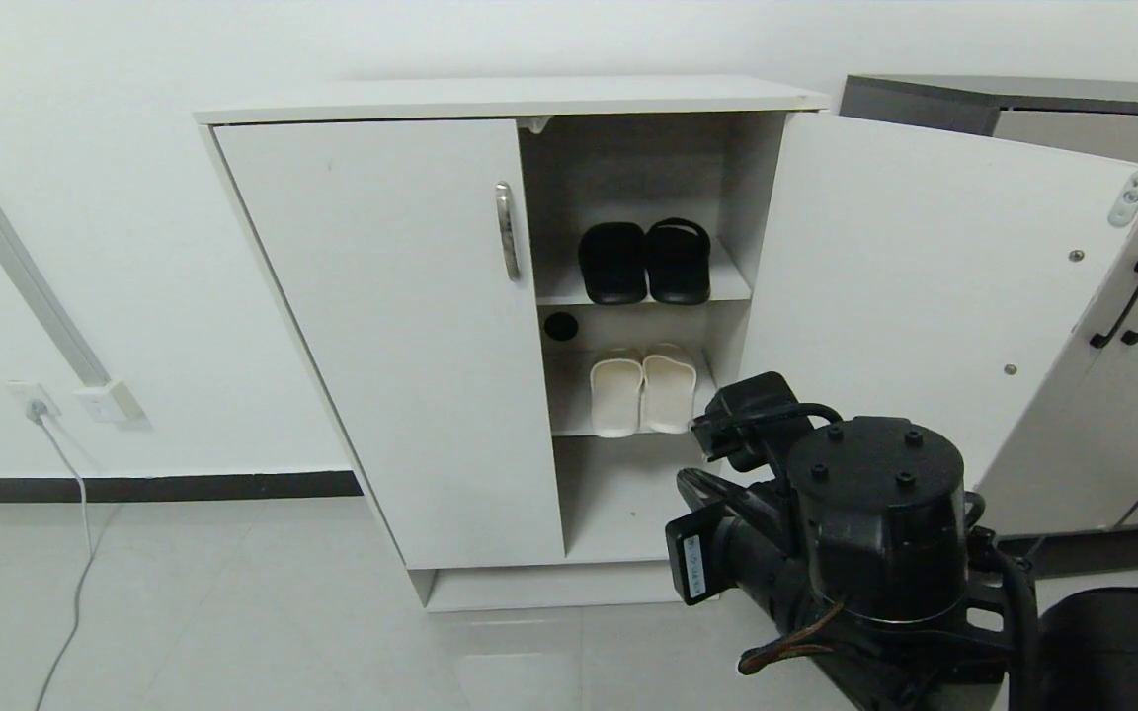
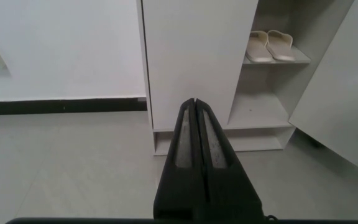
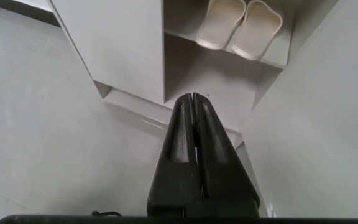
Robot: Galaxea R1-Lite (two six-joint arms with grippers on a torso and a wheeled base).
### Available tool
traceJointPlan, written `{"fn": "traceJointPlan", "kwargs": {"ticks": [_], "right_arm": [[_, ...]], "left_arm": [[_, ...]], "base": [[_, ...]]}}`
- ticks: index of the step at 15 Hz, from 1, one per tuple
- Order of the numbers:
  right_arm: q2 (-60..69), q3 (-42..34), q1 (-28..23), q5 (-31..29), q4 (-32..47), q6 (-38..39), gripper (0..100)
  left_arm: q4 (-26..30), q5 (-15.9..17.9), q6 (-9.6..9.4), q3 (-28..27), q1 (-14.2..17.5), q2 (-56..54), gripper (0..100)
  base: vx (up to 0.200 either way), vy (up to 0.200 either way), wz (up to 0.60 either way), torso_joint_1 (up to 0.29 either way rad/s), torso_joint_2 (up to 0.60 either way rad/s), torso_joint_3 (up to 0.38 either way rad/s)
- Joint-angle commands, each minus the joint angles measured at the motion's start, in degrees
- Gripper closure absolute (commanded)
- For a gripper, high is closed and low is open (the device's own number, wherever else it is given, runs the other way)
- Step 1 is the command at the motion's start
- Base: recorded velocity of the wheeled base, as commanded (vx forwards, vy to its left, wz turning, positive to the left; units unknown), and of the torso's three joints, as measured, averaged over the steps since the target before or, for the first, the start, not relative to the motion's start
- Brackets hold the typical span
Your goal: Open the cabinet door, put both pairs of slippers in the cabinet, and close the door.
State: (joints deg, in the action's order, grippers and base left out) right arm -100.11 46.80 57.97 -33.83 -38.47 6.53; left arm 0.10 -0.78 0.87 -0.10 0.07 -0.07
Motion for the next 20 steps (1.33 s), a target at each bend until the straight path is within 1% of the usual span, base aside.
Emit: {"fn": "traceJointPlan", "kwargs": {"ticks": [1, 7, 8, 11, 15, 20], "right_arm": [[-0.35, -0.04, -0.05, -0.01, -0.02, -0.03, 100], [-0.53, -0.13, -0.05, -0.01, -0.02, 0.06, 100], [-0.53, -0.13, 0.04, -0.01, -0.02, 0.06, 100], [-0.53, -0.22, -0.05, -0.01, -0.02, 0.06, 100], [-0.35, -0.31, -0.05, -0.10, -0.02, -0.03, 100], [0.27, -0.48, -0.13, -0.18, -0.02, -0.12, 100]], "left_arm": [[-0.01, -0.01, 0.01, 0.01, 0.01, 0.07, 100], [-0.01, -0.01, -0.07, 0.01, 0.01, 0.07, 100], [-0.01, -0.01, -0.07, 0.01, 0.01, 0.07, 100], [-0.01, -0.01, -0.07, 0.01, 0.01, 0.07, 100], [-0.01, -0.01, -0.16, 0.01, 0.01, 0.07, 100], [-0.01, 0.08, -0.16, 0.01, 0.01, 0.07, 100]], "base": [[0.000, 0.000, 0.00, 0.000, 0.00, 0.000], [0.000, 0.000, 0.00, 0.000, -0.01, -0.004], [0.000, 0.000, 0.00, -0.007, -0.22, -0.232], [0.000, 0.000, 0.00, 0.014, -0.23, -0.354], [0.000, 0.000, 0.00, 0.044, -0.52, -0.363], [0.000, 0.000, 0.00, 0.119, -0.46, -0.346]]}}
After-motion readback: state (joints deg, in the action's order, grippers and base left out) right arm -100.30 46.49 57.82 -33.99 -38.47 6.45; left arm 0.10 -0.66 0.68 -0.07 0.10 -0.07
